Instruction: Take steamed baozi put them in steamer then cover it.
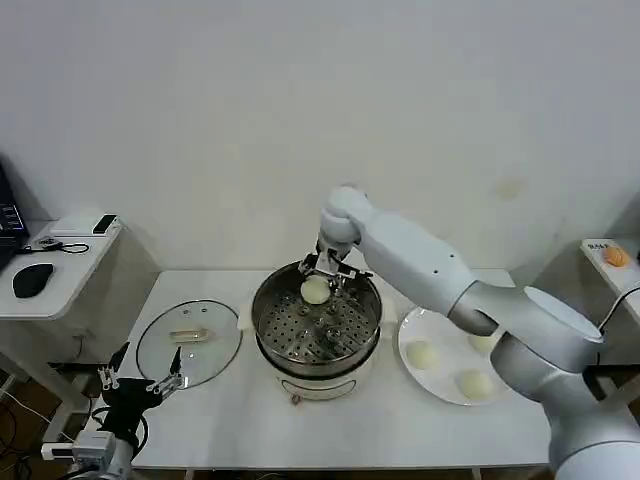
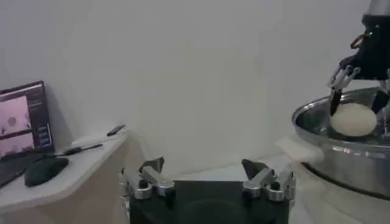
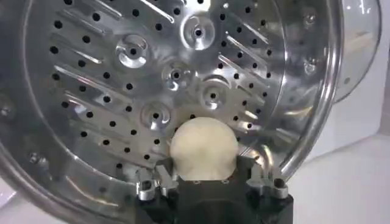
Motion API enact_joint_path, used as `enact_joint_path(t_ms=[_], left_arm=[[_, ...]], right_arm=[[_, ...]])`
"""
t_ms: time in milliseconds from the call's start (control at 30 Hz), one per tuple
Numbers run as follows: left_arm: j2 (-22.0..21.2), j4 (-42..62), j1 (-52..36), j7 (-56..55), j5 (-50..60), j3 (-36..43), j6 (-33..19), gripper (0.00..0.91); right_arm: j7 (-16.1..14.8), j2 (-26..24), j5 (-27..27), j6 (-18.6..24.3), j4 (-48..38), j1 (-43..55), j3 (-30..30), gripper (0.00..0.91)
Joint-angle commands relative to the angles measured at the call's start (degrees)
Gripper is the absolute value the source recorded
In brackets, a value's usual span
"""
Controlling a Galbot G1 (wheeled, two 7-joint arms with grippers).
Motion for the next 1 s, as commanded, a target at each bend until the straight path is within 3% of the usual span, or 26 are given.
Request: enact_joint_path(t_ms=[33, 233, 433, 667, 833, 900, 1000], left_arm=[[0.05, 0.16, -0.17, 0.05, -0.11, -0.2, 0.05, 0.907], [-0.08, 0.39, -0.31, 0.05, -0.21, -0.24, 0.04, 0.907], [-0.56, 0.63, -0.25, -0.1, -0.15, 0.36, -0.01, 0.907], [-0.69, 0.12, -0.67, -0.34, -0.52, 0.5, 0.41, 0.907], [-0.44, -0.44, -0.78, 0.19, -0.45, 0.77, 0.37, 0.907], [-0.32, -0.45, -0.84, 0.24, -0.4, 1.16, 0.37, 0.907], [-0.1, -0.67, -0.92, 0.38, -0.37, 1.63, 0.39, 0.907]], right_arm=[[1.98, 0.27, 0.11, 0.05, -1.02, -0.16, 0.08, 0.907], [1.3, -1.44, 2.08, -1.67, 2.24, 1.87, -0.69, 0.907], [-0.57, -6.46, 7.62, -5.38, 9.44, 4.44, -0.84, 0.907], [-1.23, -18.52, 25.49, -13.52, 18.39, 10.31, 0.42, 0.907], [5.13, -29.13, 31.0, -22.76, 21.93, 11.48, 0.48, 0.907], [6.25, -32.71, 33.5, -25.48, 23.62, 11.44, -0.1, 0.907], [6.25, -38.93, 36.86, -34.23, 27.48, 10.44, 0.3, 0.907]])
